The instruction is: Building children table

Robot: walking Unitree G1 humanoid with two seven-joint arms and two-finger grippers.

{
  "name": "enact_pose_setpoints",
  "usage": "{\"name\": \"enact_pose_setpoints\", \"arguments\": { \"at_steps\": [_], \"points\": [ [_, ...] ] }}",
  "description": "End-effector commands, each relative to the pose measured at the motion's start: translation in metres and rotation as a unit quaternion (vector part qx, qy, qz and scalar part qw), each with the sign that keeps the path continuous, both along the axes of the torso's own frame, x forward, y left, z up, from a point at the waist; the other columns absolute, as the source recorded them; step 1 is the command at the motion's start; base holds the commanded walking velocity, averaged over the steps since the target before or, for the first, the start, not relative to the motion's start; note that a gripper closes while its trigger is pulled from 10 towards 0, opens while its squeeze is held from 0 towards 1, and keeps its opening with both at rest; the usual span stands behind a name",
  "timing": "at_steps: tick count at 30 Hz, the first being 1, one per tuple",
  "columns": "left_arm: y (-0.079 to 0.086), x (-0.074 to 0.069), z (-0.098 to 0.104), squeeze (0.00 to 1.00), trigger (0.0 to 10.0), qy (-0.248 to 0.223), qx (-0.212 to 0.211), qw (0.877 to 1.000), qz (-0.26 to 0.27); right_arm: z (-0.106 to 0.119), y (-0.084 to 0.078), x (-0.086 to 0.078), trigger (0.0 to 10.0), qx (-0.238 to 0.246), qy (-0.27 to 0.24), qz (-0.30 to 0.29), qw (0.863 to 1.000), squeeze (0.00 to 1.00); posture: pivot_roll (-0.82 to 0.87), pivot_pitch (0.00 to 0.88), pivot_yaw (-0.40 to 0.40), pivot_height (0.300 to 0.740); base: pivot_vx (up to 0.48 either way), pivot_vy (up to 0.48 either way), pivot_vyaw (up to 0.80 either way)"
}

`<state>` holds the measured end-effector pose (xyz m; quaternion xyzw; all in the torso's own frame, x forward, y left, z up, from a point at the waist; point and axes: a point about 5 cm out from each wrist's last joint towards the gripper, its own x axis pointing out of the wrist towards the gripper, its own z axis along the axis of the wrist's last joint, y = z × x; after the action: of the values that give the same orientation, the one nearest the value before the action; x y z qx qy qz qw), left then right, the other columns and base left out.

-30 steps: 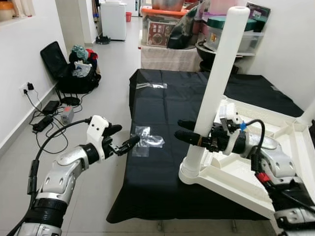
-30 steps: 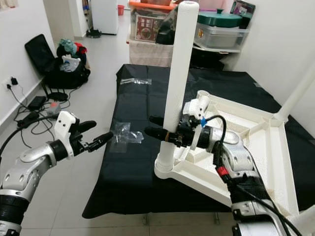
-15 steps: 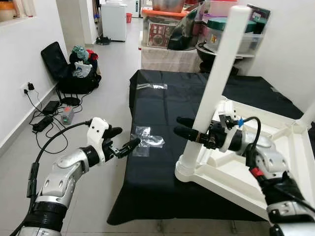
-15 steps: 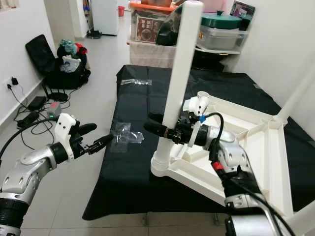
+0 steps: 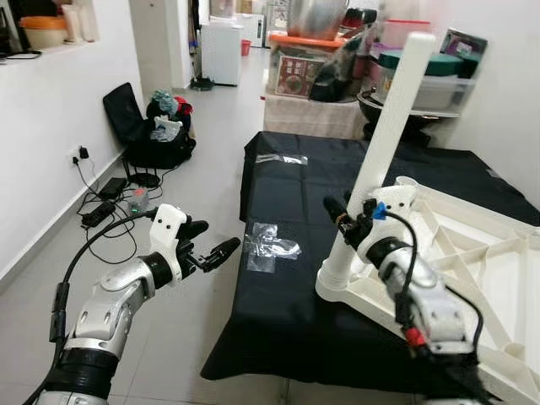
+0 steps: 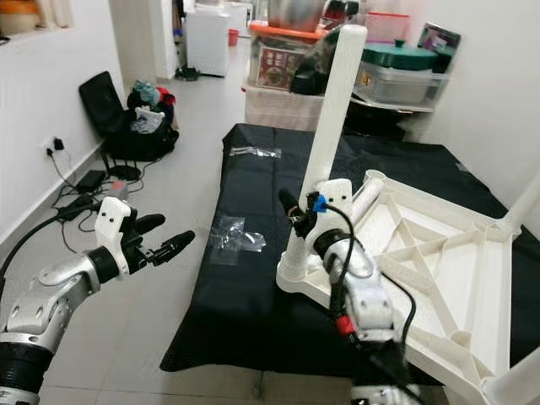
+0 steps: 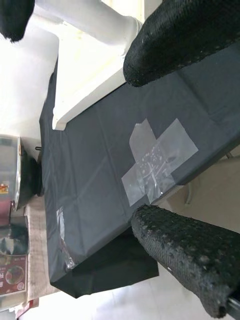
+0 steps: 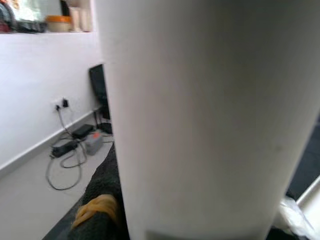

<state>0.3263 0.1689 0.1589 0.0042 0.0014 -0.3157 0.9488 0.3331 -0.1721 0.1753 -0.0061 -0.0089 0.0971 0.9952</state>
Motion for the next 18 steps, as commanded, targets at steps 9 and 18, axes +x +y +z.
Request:
{"name": "enact_pose_setpoints", "arguments": {
  "at_steps": [9,18],
  "points": [
    [0.003,0.004,-0.005,0.0,10.0,0.013,0.009,0.999,0.035,-0.065,-0.016,-0.018,0.0,0.045,0.159,-0.256,0.952,0.0,0.07,0.0,-0.101,0.74,0.0,0.0,0.0],
    [0.005,0.005,-0.008,0.0,10.0,0.016,0.011,0.999,0.047,-0.066,-0.006,-0.023,10.0,0.022,0.165,-0.266,0.949,0.0,0.06,0.0,-0.105,0.74,0.0,0.0,0.0]
  ]
}}
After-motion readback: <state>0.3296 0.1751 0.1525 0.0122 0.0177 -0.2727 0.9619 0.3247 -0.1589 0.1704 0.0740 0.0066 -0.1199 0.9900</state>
